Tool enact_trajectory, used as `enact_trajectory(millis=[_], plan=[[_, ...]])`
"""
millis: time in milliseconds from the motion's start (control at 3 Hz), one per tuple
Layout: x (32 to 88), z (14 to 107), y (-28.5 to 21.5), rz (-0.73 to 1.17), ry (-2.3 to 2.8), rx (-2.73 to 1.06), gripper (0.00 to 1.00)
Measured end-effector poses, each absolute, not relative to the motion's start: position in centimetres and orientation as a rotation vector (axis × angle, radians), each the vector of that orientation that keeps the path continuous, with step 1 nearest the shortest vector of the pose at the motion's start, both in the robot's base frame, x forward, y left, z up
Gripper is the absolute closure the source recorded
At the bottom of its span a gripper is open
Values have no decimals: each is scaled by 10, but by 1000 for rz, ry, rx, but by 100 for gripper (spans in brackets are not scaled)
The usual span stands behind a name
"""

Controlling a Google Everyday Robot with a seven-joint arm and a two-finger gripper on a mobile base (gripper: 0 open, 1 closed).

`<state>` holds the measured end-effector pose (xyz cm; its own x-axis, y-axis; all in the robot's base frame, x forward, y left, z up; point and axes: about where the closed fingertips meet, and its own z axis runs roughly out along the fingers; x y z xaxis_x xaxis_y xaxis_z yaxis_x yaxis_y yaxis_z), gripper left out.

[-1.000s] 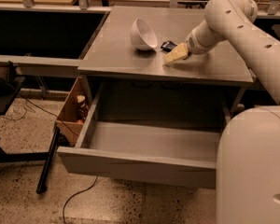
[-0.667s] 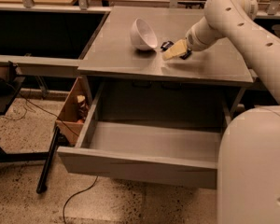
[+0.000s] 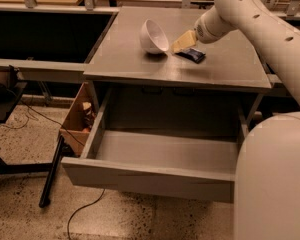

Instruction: Place rxbar blueberry into top drawer

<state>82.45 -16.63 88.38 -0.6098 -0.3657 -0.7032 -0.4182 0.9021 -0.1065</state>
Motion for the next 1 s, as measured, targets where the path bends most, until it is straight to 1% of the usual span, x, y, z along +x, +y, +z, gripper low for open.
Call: enact_trajectory(millis=[333, 1000], plan=[[828, 887, -157, 82, 2260, -603, 0], [835, 863, -153, 105, 2260, -727, 0]])
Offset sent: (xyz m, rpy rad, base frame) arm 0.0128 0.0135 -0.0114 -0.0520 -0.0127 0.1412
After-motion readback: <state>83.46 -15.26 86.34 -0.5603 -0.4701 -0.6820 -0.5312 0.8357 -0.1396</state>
